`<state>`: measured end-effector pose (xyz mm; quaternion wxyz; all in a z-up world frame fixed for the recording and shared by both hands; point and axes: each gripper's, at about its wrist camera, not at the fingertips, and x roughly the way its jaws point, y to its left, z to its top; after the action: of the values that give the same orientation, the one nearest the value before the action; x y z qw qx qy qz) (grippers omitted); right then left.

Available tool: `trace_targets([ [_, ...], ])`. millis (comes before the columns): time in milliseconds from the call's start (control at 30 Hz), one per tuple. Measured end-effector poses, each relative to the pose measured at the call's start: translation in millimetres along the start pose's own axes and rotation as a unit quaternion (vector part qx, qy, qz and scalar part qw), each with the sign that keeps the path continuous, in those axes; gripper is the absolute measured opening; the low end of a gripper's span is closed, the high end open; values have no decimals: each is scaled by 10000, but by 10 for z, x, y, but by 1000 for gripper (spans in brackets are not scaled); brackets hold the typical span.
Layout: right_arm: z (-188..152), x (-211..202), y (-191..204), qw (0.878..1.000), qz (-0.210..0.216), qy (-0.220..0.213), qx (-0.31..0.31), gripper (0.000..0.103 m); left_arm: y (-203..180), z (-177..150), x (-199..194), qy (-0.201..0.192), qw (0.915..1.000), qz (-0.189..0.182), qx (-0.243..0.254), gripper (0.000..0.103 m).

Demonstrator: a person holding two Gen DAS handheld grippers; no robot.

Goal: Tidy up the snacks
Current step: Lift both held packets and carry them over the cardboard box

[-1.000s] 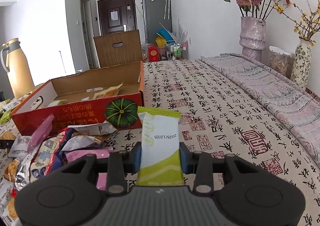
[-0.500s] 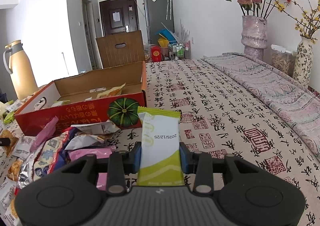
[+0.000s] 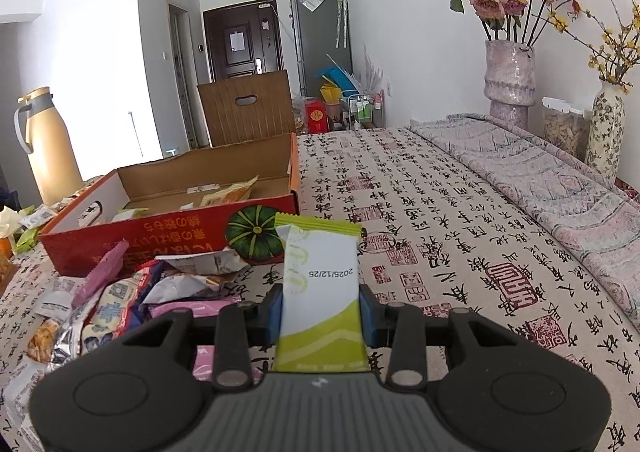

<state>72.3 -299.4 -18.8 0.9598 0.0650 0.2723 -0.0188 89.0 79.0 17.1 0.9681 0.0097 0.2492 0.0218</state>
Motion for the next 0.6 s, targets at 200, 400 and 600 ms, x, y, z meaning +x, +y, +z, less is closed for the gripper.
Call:
trace_targets([
  [200,19,-79,25,9999,36,-93,-31,37,-19,46,-134,-164,9999,-47,-13,27],
  [400,73,-110,60,9997,104,-201,-66,37,-110,129,-209,-321,9994,-158,-12,27],
  [600,190,-108,131,9990,212,-362,-118,37,-255,266,-226,-500,9982,-317,2,27],
])
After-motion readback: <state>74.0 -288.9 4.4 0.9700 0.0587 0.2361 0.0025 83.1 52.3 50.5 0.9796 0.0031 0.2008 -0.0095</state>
